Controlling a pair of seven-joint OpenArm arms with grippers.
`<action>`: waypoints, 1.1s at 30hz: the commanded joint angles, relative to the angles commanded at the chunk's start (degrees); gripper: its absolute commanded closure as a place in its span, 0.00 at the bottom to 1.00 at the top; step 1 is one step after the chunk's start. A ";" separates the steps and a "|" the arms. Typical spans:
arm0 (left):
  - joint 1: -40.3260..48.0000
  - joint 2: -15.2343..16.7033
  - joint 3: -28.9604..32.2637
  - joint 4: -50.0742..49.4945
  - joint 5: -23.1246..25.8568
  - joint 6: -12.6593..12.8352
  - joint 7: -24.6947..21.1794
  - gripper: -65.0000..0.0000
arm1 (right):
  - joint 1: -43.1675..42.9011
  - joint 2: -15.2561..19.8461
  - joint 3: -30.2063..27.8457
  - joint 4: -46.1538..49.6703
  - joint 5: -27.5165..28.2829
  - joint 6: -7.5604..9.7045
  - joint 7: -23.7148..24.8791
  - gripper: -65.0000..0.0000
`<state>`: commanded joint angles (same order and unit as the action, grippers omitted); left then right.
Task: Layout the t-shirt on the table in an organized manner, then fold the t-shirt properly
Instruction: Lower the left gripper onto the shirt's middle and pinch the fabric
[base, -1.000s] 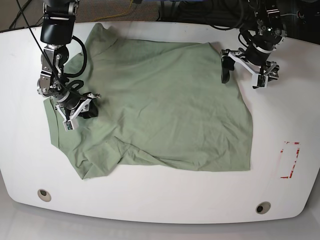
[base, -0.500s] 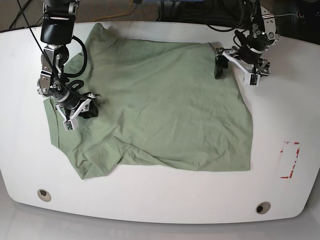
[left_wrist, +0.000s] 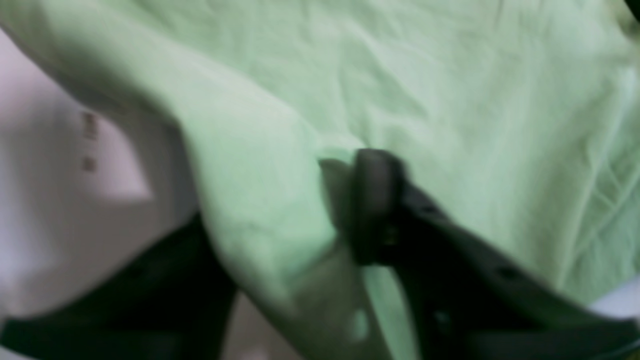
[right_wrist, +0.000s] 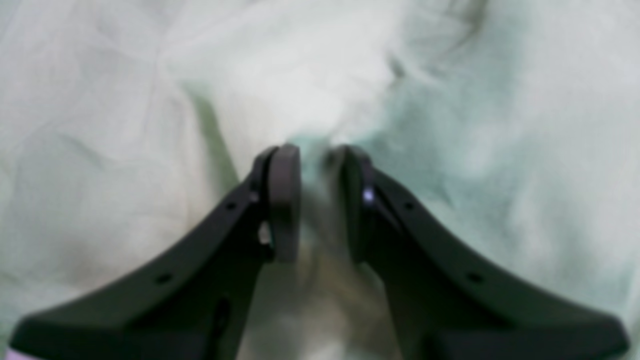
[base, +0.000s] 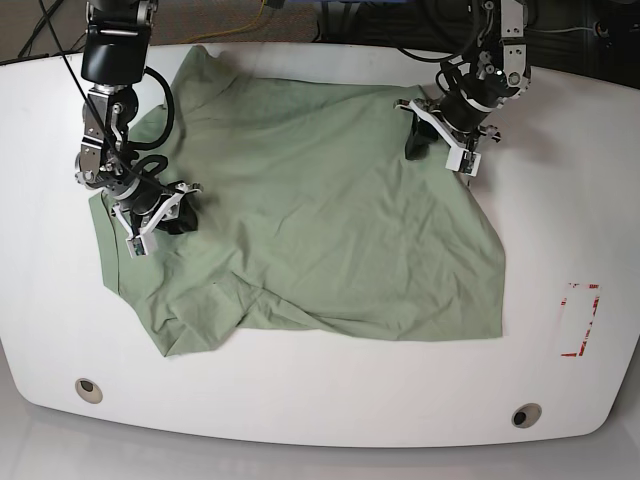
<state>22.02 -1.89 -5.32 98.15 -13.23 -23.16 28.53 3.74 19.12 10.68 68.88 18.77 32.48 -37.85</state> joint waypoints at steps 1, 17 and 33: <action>-0.26 0.09 0.00 1.23 0.00 0.09 0.00 0.92 | -0.44 0.00 0.00 0.00 0.00 0.00 0.00 0.77; -17.93 0.18 0.26 7.47 0.09 0.18 16.35 0.96 | -2.46 0.18 -0.09 0.00 0.00 0.00 0.00 0.77; -33.23 1.93 13.80 -1.85 0.09 0.09 29.36 0.96 | -5.19 0.00 -0.09 5.10 0.09 0.09 -0.09 0.77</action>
<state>-11.21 0.04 8.48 96.31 -13.14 -23.08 57.89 -1.45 19.12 10.59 73.98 18.86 32.57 -37.93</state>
